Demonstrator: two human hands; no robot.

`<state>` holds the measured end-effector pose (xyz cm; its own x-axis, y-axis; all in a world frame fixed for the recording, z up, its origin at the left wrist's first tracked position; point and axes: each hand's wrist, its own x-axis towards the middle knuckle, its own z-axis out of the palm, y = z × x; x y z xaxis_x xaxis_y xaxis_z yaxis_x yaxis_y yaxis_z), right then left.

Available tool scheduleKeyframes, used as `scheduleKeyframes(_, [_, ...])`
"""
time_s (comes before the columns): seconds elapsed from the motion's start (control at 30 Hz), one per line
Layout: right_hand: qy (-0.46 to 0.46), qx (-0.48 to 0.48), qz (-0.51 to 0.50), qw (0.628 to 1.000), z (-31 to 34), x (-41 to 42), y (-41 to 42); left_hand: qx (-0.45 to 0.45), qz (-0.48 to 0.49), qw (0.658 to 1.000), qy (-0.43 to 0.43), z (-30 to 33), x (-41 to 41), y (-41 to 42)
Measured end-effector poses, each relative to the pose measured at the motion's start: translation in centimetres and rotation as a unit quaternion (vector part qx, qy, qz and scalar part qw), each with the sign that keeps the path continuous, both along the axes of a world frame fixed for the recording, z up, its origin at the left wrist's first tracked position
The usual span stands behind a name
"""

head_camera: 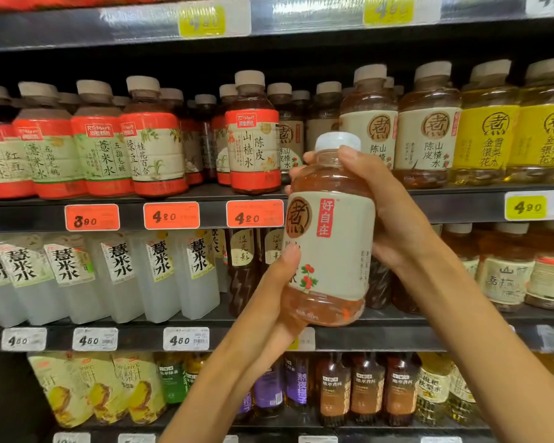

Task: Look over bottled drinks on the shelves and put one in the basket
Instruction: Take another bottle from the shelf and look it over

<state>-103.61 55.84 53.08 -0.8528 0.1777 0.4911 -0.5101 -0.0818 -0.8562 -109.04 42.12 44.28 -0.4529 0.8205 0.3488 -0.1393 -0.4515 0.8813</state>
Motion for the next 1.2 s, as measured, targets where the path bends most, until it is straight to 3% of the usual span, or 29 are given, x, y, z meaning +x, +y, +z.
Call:
scheduleKeyframes(0.13, [0.021,0.056,-0.087,0.994,0.4,0.8,-0.1,-0.035,0.164,0.980,0.107,0.9,0.1,0.0])
scheduleKeyframes(0.27, [-0.003,0.078,-0.133,0.988,0.6,0.8,-0.4,-0.068,0.210,0.964,0.149,0.9,1.0,1.2])
scheduleKeyframes(0.37, [-0.017,0.059,-0.091,0.994,0.8,1.1,0.3,-0.040,0.178,0.978,0.102,0.8,1.0,1.1])
scheduleKeyframes(0.5, [-0.014,-0.021,0.001,1.000,1.1,1.1,0.4,0.013,0.015,1.000,-0.022,0.4,1.5,0.9])
scheduleKeyframes(0.57, [0.000,-0.041,0.039,0.998,1.1,1.0,0.2,0.016,-0.022,0.999,-0.034,0.2,1.6,1.0])
scheduleKeyframes(0.67, [0.022,-0.021,0.010,0.999,1.5,1.4,0.0,0.000,0.040,0.999,0.014,0.7,1.2,0.9])
scheduleKeyframes(0.77, [0.045,0.057,-0.114,0.991,1.9,1.6,-0.2,-0.023,0.167,0.980,0.104,1.6,1.1,0.7])
scheduleKeyframes(0.87, [0.046,0.082,-0.184,0.978,2.0,1.4,-0.6,-0.038,0.218,0.957,0.190,1.7,1.8,1.5])
scheduleKeyframes(0.93, [0.031,0.103,-0.201,0.974,2.1,1.4,-0.6,-0.036,0.235,0.950,0.202,1.5,1.9,2.1])
scheduleKeyframes(1.07, [0.028,0.127,-0.139,0.982,2.3,1.8,0.1,-0.012,0.212,0.964,0.157,2.0,1.3,2.0])
scheduleKeyframes(1.2, [0.033,0.123,-0.098,0.987,2.6,1.5,0.3,-0.002,0.068,0.995,0.074,2.8,0.6,1.6])
